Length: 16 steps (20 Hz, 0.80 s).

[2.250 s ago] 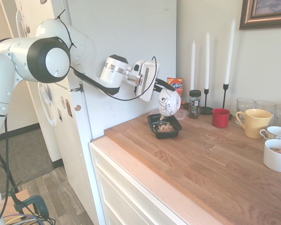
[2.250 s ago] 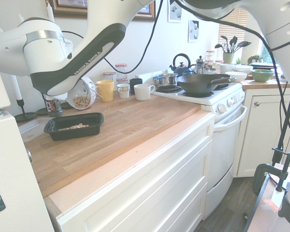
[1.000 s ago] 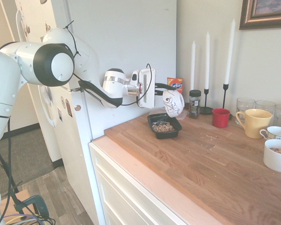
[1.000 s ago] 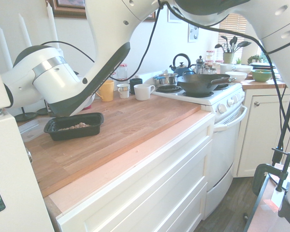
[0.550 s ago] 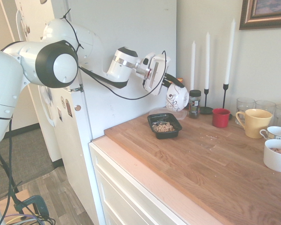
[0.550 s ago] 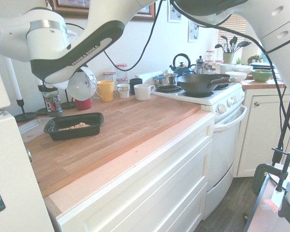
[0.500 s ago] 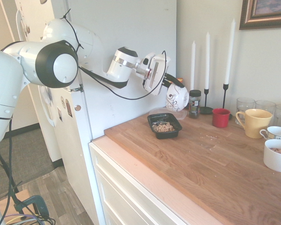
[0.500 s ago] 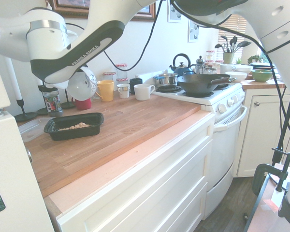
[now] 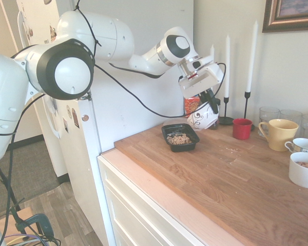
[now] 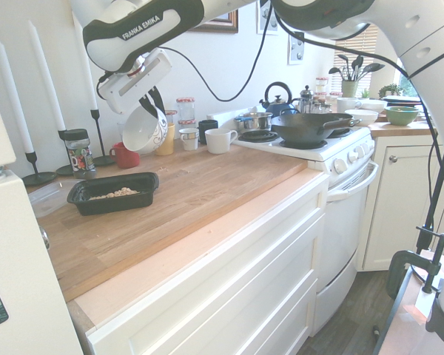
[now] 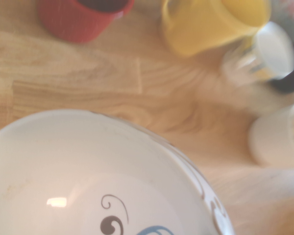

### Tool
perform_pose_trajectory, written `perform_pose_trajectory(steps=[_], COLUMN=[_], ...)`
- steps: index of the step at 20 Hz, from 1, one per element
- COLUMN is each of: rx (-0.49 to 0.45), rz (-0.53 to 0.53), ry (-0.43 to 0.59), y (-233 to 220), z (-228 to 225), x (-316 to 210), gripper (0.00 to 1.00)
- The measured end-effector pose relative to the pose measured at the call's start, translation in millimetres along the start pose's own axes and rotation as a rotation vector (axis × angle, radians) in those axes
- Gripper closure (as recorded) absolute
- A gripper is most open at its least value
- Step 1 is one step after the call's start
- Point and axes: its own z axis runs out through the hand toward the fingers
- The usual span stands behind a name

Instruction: Pour the cereal into the box

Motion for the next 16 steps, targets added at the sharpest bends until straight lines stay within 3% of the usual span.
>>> perform_pose_trajectory(steps=[6,14,16], rx=[0.179,0.467,0.483], rz=[0.131,0.282,0.302], ry=[-0.290,-0.610,-0.637], y=[79,115,123], z=[65,168,191], x=[72,88,88], gripper=[1.00,1.00,1.00])
